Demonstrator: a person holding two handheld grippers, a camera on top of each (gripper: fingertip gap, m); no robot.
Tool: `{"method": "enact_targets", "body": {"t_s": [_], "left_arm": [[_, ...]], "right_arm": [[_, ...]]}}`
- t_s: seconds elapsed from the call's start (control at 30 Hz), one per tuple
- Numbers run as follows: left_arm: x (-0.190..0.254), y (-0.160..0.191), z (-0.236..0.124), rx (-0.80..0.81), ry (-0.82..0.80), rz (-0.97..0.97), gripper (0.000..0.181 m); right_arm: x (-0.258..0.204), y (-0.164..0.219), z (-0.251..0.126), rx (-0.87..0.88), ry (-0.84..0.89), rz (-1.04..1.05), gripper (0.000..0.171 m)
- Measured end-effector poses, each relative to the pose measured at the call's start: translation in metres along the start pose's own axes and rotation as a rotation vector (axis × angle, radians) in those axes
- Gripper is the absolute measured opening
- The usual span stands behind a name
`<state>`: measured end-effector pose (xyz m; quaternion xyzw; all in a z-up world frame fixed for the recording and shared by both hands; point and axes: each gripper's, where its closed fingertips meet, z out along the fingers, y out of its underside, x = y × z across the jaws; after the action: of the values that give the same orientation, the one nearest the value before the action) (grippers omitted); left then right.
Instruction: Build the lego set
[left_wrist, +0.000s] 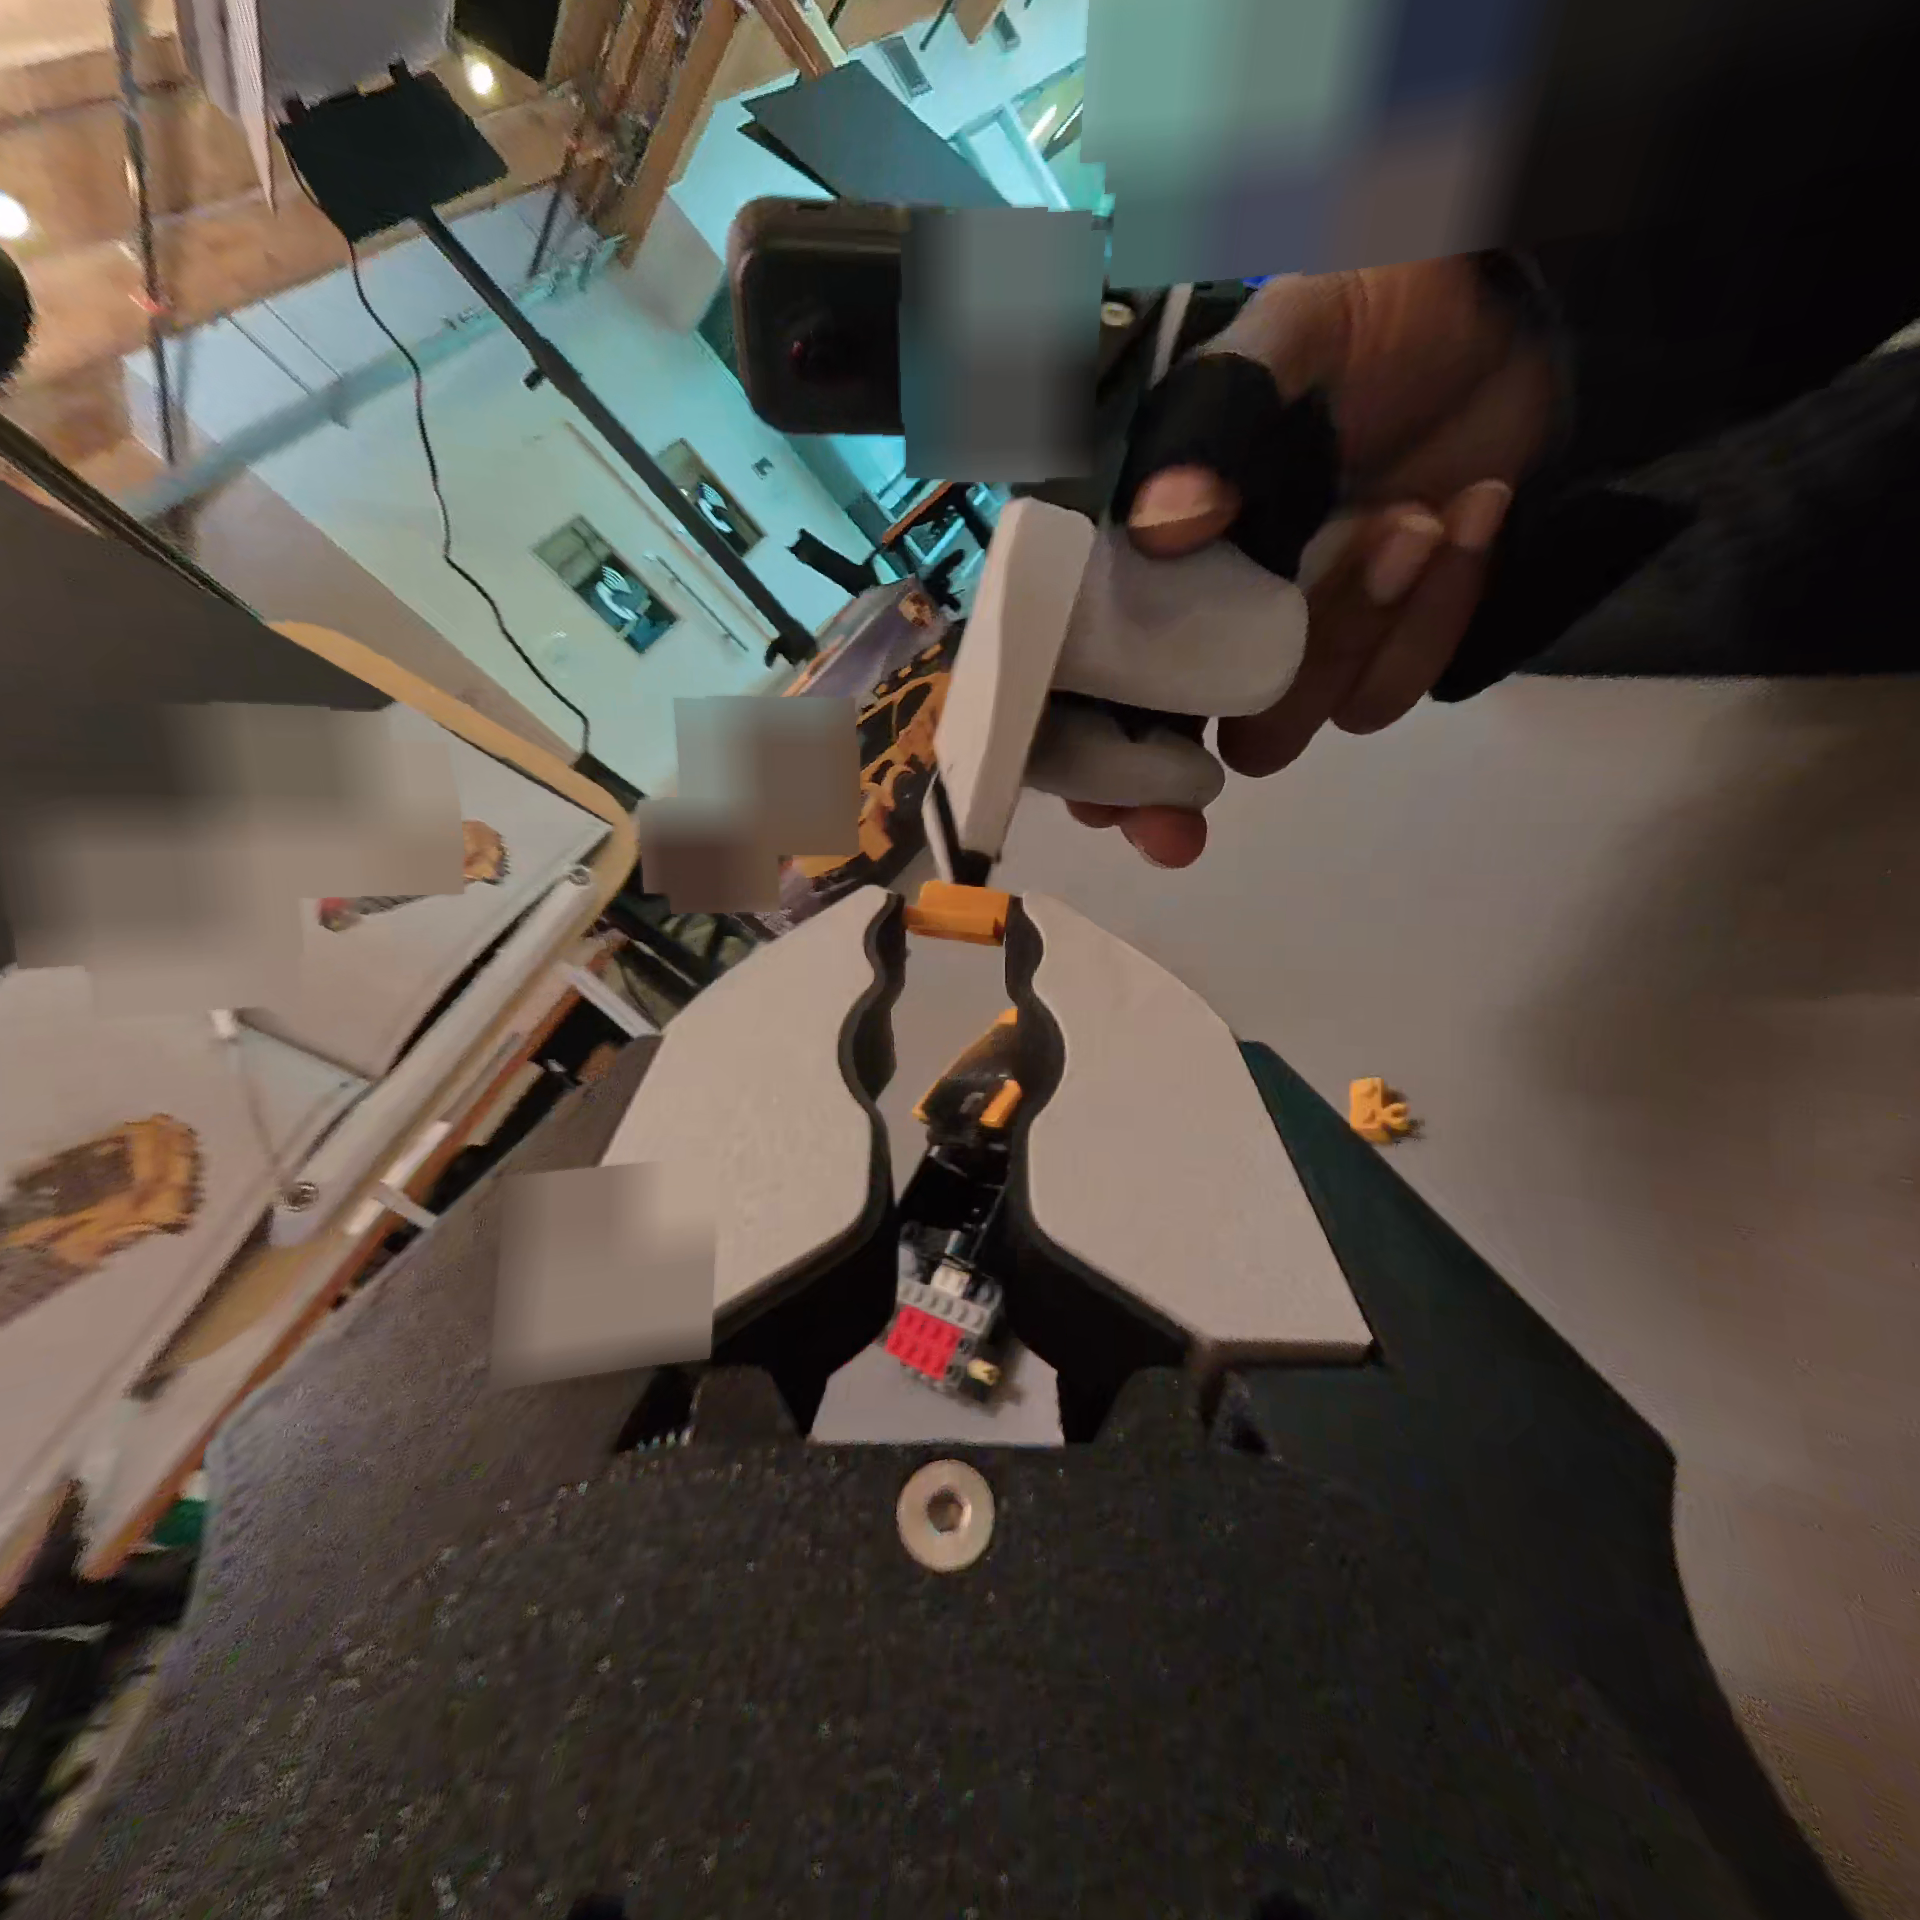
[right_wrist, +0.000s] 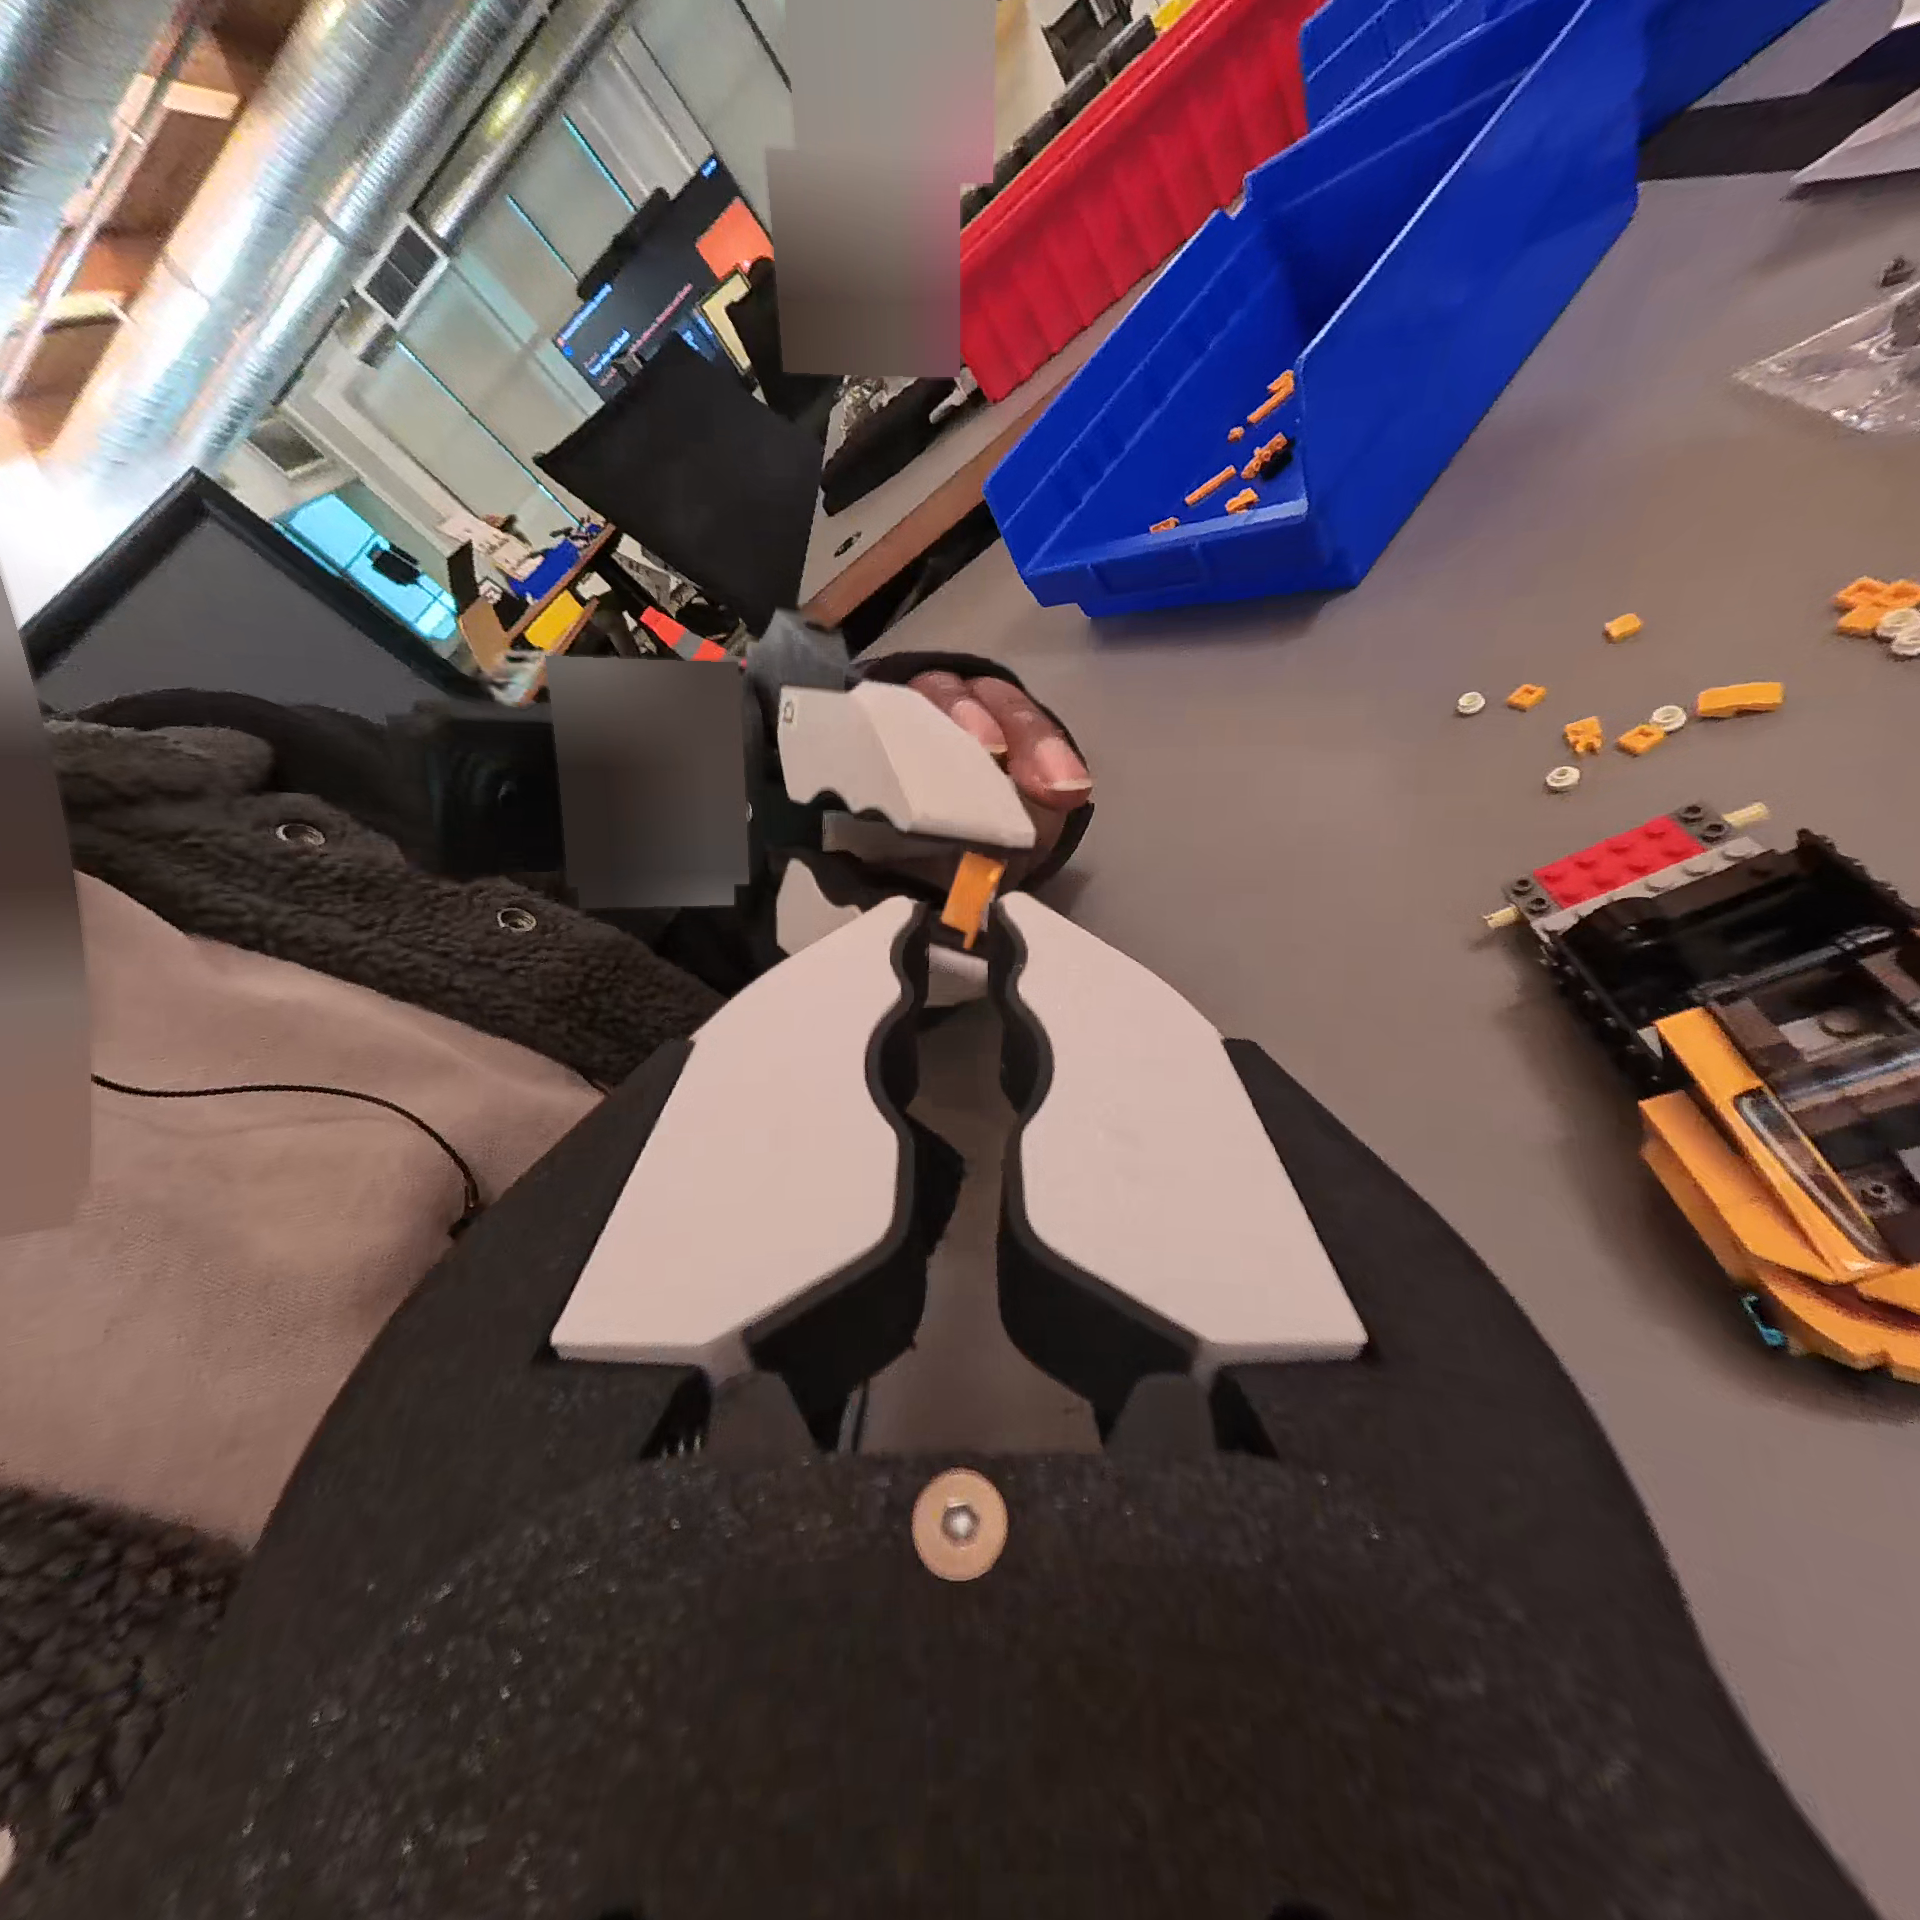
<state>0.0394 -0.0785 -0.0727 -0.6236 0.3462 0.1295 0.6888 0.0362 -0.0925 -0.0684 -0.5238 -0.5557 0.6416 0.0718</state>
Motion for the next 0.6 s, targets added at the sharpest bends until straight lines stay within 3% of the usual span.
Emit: {"method": "enact_targets", "body": {"t_s": [0.17,0.3,0.4,0.53,0.6], "left_arm": [[0.001,0.000,0.001,-0.016,-0.044,0.110,0.018],[0.011,0.008,0.005,-0.032,0.030,0.064,0.020],[0.024,0.025,0.009,-0.088,0.196,-0.165,0.029],[0.039,0.041,0.008,-0.163,0.426,-0.579,0.020],[0.035,0.049,0.007,-0.199,0.430,-0.681,0.010]], "right_arm": [[0.004,0.001,0.004,-0.016,0.017,0.032,0.002],[0.012,0.008,-0.002,-0.124,0.060,-0.034,0.001],[0.029,0.025,-0.020,-0.417,0.183,-0.246,0.001],[0.048,0.069,-0.033,-0.873,0.246,-0.489,0.001],[0.059,0.088,-0.032,-1.030,0.252,-0.569,0.001]]}}
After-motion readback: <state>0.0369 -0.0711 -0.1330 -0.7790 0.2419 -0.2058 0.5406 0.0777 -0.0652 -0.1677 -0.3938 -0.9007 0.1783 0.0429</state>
